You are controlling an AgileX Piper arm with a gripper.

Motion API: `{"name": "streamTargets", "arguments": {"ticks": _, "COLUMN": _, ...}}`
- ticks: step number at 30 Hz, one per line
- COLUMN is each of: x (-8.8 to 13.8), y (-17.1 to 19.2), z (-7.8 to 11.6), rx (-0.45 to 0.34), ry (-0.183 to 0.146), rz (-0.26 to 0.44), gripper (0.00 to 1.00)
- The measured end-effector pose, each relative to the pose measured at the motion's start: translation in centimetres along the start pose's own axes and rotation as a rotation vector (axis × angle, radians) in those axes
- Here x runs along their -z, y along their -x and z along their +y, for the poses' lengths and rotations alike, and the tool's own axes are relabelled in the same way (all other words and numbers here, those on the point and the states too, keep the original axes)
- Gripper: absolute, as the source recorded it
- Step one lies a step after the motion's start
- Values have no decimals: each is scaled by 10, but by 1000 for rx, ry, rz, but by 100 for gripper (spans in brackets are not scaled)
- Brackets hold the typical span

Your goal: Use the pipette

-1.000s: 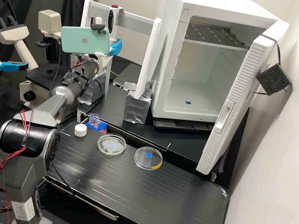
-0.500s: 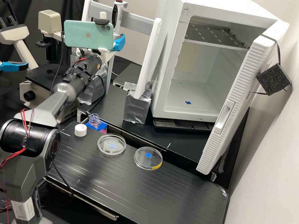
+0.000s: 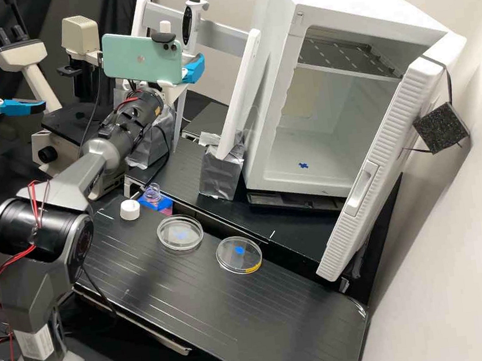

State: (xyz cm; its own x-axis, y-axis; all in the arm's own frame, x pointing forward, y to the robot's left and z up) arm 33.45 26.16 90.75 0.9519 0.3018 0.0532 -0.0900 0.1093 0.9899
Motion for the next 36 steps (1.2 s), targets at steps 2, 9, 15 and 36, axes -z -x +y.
{"name": "streamTargets", "arguments": {"ticks": 2, "x": -1, "y": 3, "z": 3, "rx": -20, "ry": -14, "rz": 3, "gripper": 0}}
{"name": "streamTargets", "arguments": {"ticks": 9, "x": -12, "y": 29, "z": 7, "rx": -65, "ry": -99, "rz": 3, "gripper": 0}}
{"name": "streamTargets", "arguments": {"ticks": 15, "x": -22, "y": 56, "z": -1, "rx": -51, "ry": -125, "rz": 7, "gripper": 0}}
{"name": "streamTargets", "arguments": {"ticks": 36, "x": -24, "y": 89, "z": -15, "rx": -69, "ry": -129, "rz": 50, "gripper": 0}}
